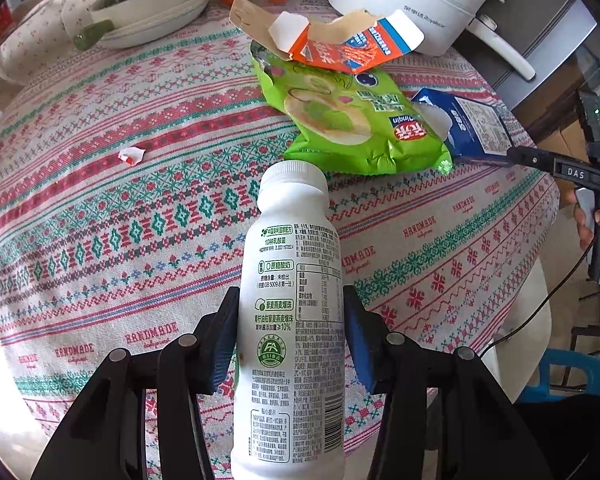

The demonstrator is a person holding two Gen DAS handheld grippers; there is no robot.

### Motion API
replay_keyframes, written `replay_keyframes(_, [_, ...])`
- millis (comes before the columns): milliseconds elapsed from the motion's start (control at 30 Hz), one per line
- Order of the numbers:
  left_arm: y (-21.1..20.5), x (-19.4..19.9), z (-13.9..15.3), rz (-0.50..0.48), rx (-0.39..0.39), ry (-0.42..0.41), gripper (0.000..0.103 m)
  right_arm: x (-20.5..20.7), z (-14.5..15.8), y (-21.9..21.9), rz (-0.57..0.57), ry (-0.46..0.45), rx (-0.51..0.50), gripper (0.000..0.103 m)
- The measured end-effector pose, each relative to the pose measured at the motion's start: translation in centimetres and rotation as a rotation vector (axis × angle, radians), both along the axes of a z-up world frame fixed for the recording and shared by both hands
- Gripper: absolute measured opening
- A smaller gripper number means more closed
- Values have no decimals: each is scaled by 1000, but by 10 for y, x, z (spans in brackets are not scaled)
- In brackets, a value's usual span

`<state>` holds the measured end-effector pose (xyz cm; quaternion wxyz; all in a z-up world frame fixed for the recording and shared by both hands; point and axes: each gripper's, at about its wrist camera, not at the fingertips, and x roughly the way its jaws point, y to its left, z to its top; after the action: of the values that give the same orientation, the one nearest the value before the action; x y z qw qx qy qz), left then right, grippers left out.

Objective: Collect trash
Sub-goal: 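Hold the yogurt bottle in the left gripper while the right gripper grasps the blue biscuit box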

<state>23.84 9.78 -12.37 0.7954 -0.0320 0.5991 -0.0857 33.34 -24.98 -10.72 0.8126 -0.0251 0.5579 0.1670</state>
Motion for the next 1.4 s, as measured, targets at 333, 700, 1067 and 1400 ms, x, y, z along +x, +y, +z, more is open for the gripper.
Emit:
replay_keyframes(333, [3,-1,23,38,-37,-46,52,-21,-13,36,146,52,139,81])
replay_keyframes(700, [17,-29,55,136,-144,-122,52,-51,19,70,373,-110,-107,91])
replay_keyframes(1067, [16,-16,44,171,-142,-105,52,-3,-17,108,648,-69,-278,101])
replay_keyframes(1400, [11,-12,43,160,-147,-103,52,38,-46,117,595,-5,-267,101])
